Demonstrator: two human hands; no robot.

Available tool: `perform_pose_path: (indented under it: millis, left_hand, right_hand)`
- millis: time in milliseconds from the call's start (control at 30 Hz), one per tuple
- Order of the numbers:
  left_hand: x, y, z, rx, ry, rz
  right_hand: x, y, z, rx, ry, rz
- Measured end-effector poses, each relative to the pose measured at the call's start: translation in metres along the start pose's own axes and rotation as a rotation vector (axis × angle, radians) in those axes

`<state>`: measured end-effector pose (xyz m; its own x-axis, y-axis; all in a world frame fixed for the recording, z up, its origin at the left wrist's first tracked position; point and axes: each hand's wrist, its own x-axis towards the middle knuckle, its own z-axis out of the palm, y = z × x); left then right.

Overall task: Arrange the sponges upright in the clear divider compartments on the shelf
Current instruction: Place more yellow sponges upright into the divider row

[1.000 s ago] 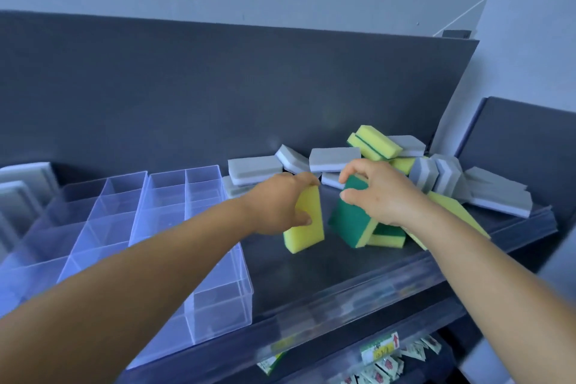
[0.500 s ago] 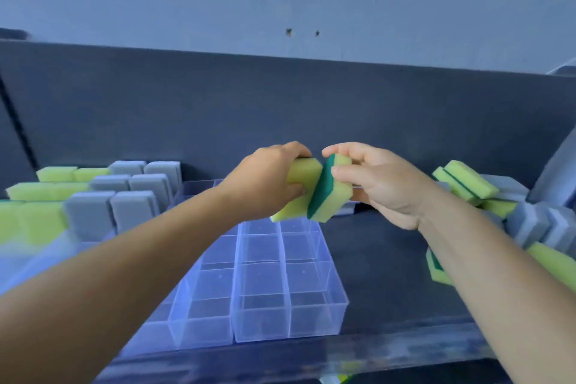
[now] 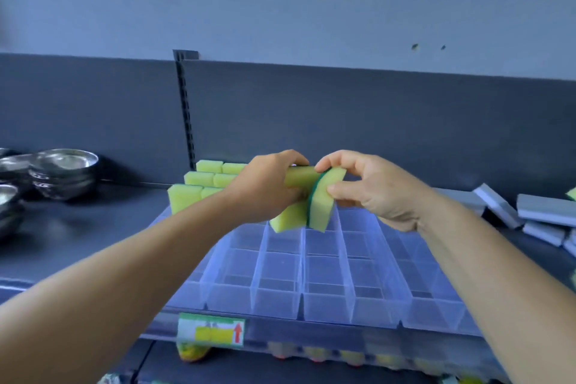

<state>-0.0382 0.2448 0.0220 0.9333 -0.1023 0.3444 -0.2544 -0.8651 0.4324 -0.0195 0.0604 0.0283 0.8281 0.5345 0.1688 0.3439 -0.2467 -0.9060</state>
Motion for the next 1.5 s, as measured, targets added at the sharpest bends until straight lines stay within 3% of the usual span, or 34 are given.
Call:
perform_pose_path:
  millis: [233, 533, 933, 1133, 1500]
  left_hand:
    - [-0.027, -0.067, -0.038, -0.005, 0.013, -0.06]
    - [-0.042, -0.157, -0.078, 0.048, -0.025, -0.182]
    - [-0.039, -0.204, -0.071, -0.107, -0.035, -0.154]
    - [-0.039, -0.209, -0.051, 0.125, -0.129, -0.066]
    - [-0.045, -0.2, -0.043, 0.433, -0.142, -0.005]
  right_hand:
    - [0.028, -0.008, 0.067, -0.052, 0.055, -0.044]
    - [0.077, -0.001, 0.13, -0.148, 0.309, -0.033]
    - [0.111, 0.019, 0.163, -0.587, 0.304, 0.01]
    - [0.112, 0.015, 0.17, -0.812, 0.252, -0.029]
    - [0.101, 0.017, 0.184, -1.021, 0.117, 0.028]
